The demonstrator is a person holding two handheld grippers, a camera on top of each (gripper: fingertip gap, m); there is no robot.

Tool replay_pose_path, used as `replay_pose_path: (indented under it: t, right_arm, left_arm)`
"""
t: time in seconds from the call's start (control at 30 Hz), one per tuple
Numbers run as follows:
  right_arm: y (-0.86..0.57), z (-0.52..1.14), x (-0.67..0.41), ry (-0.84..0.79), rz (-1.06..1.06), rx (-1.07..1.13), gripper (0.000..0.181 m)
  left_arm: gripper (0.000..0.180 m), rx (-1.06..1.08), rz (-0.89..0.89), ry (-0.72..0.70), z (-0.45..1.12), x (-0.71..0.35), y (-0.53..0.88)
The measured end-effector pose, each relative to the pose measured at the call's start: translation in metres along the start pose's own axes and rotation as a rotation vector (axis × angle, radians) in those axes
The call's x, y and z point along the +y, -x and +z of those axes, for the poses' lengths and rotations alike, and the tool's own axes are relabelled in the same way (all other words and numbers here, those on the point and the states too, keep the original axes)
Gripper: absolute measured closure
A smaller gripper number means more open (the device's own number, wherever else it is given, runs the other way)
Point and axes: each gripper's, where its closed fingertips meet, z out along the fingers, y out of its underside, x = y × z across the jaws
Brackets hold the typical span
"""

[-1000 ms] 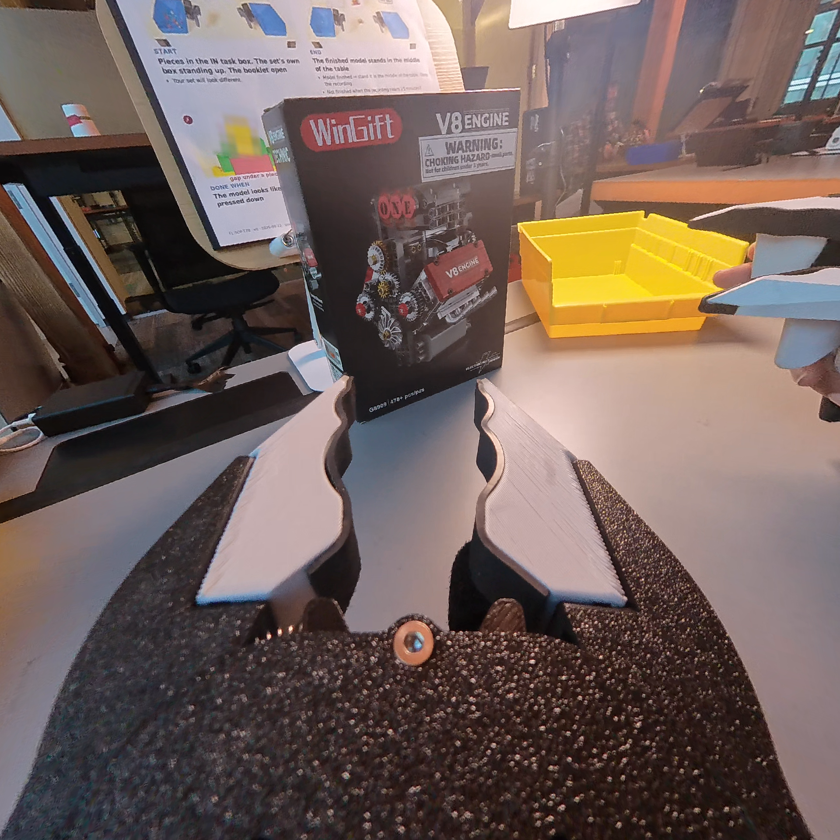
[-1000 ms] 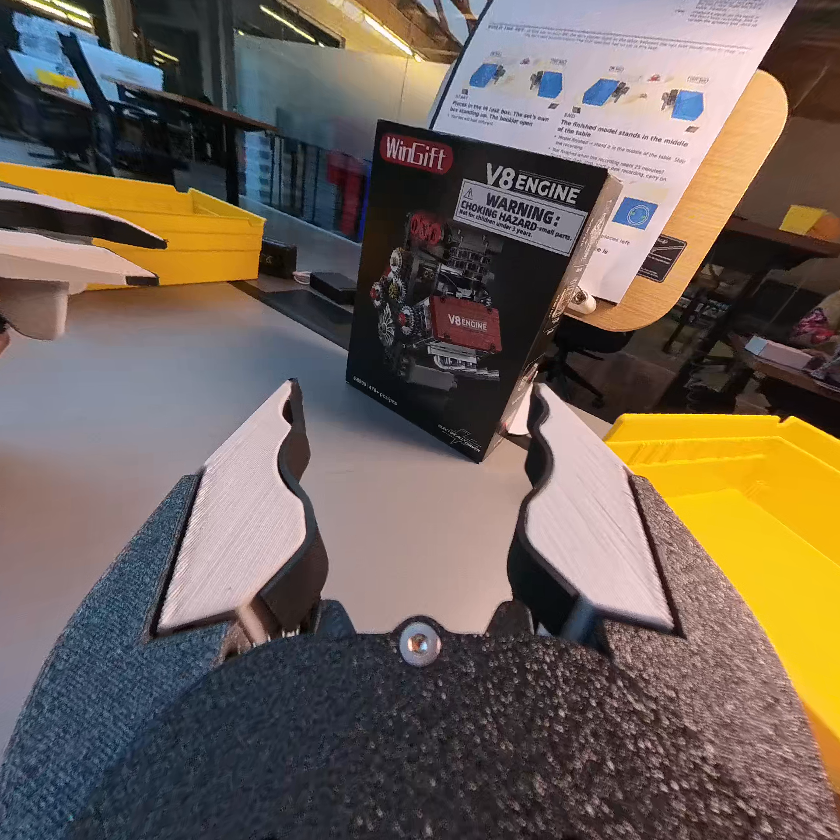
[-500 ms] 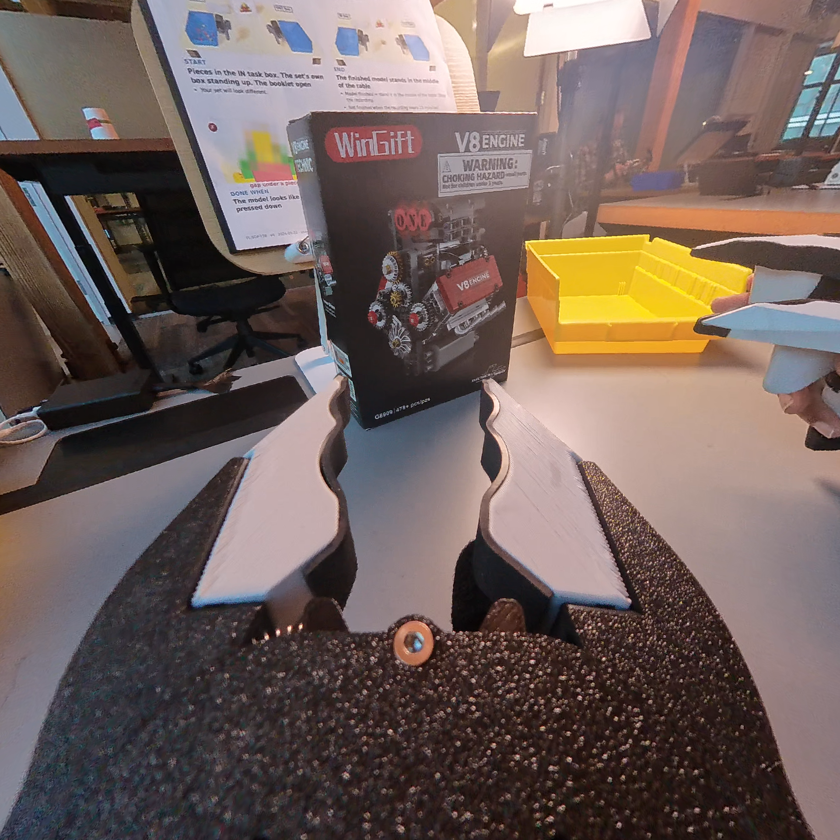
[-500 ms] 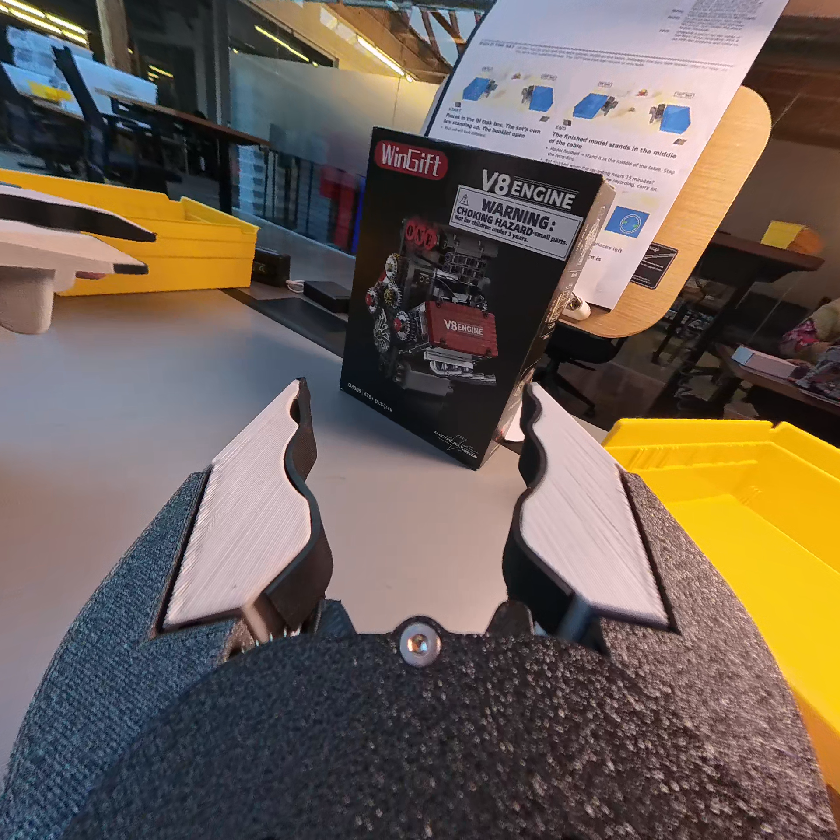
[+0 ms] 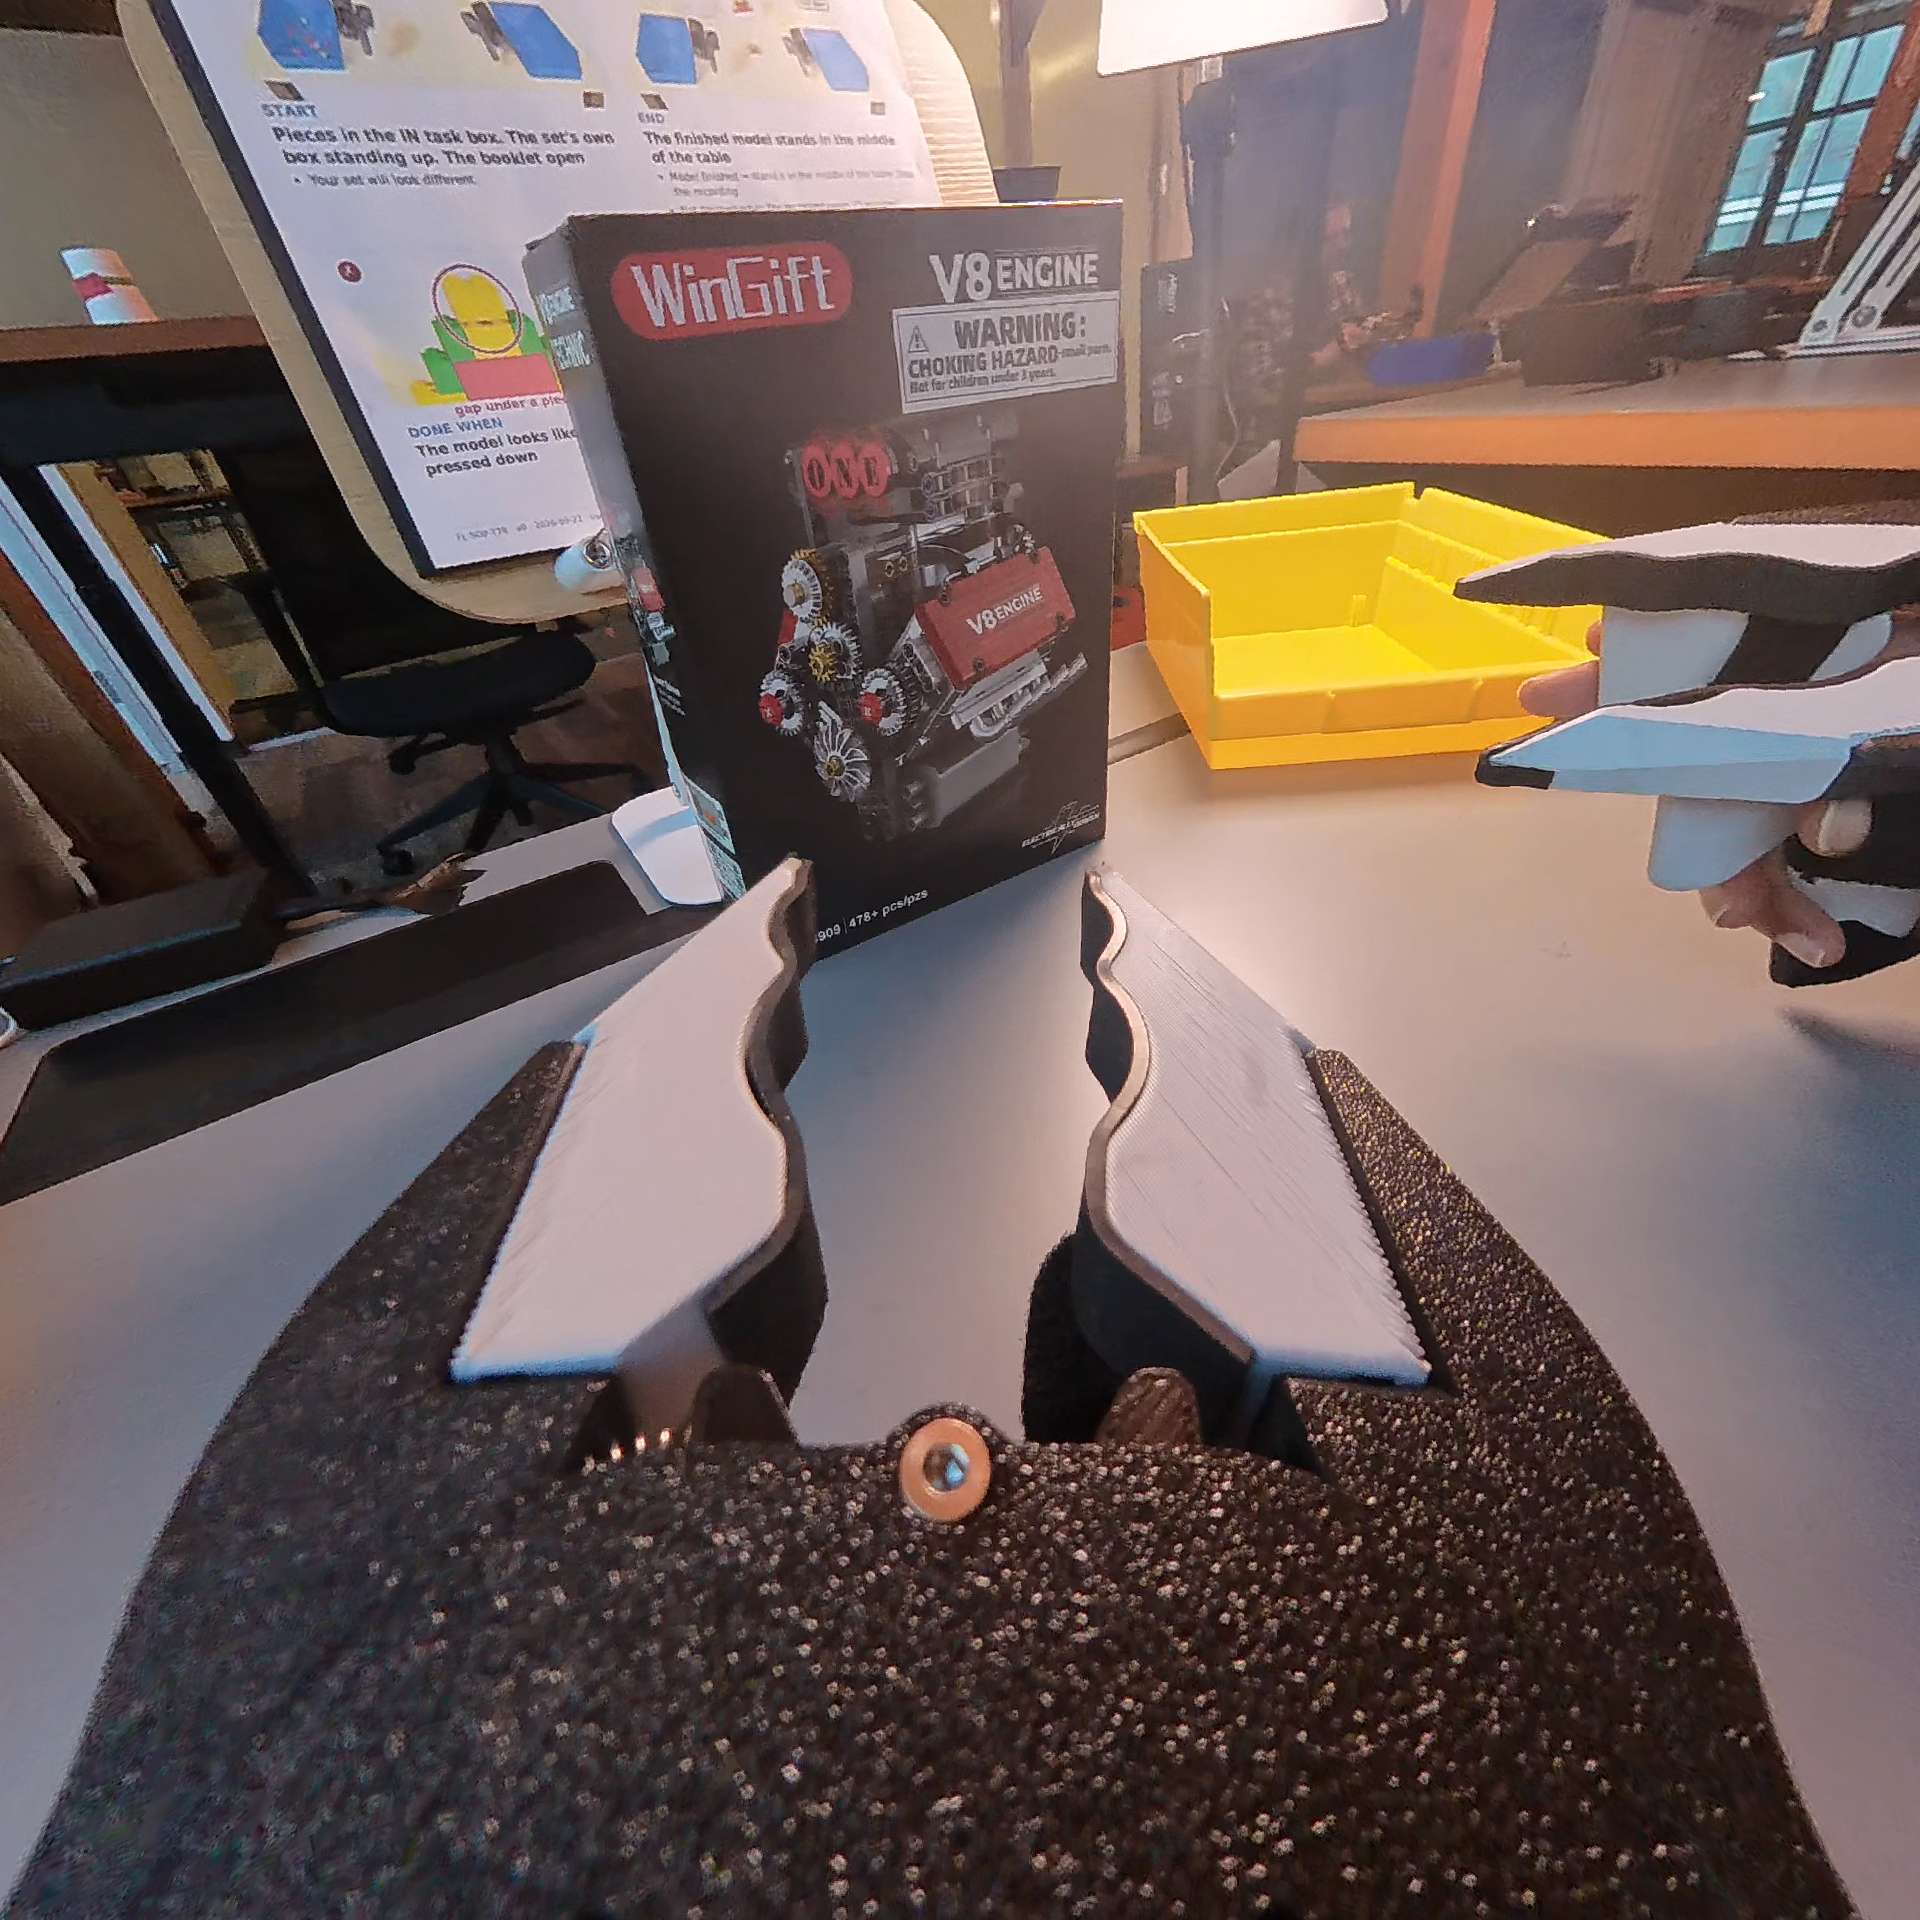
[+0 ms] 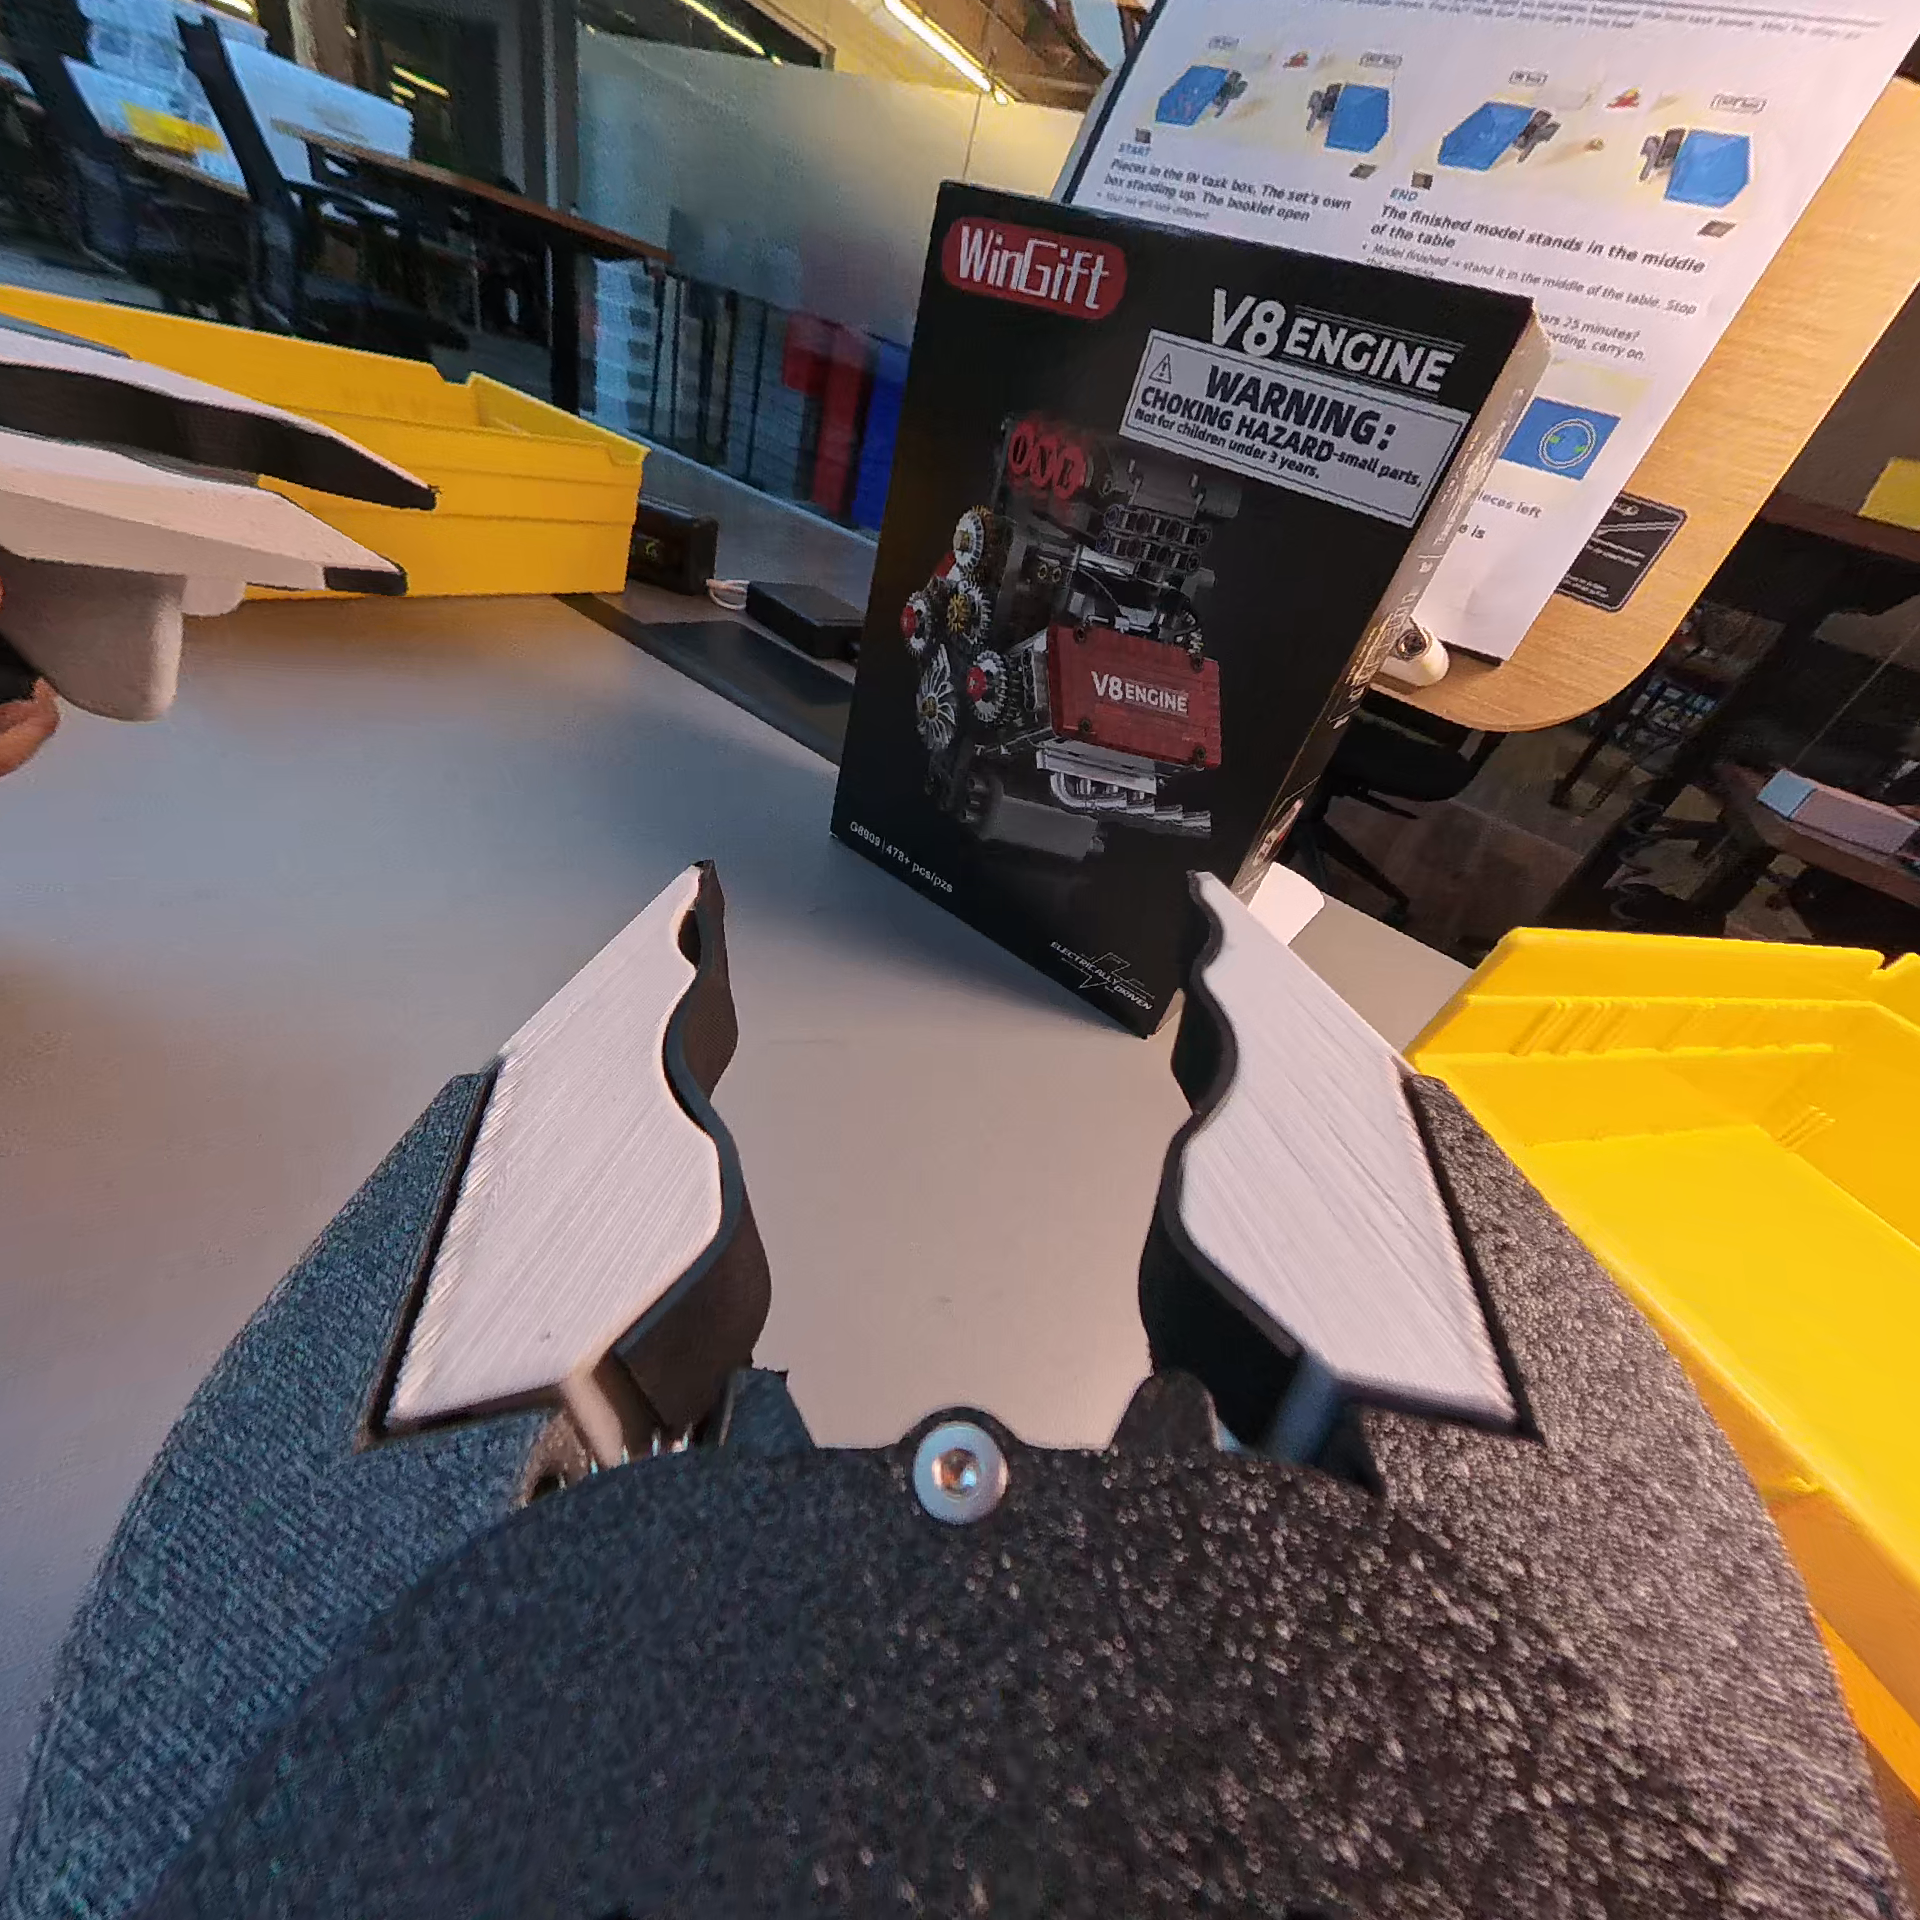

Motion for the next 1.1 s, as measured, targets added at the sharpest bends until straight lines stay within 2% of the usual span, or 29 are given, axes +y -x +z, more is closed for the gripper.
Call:
replay_pose_path:
  t: [0.57,1.1]
  right_arm:
    - [0.018,0.009,0.001,0.001,-0.03,-0.019,0.098]
    - [0.008,0.006,0.004,0.009,-0.012,0.037,0.094]
  left_arm:
    - [0.121,-0.003,0.057,0.04,0.005,0.01,-0.009]
    - [0.119,-0.021,0.022,0.03,0.007,0.011,-0.008]
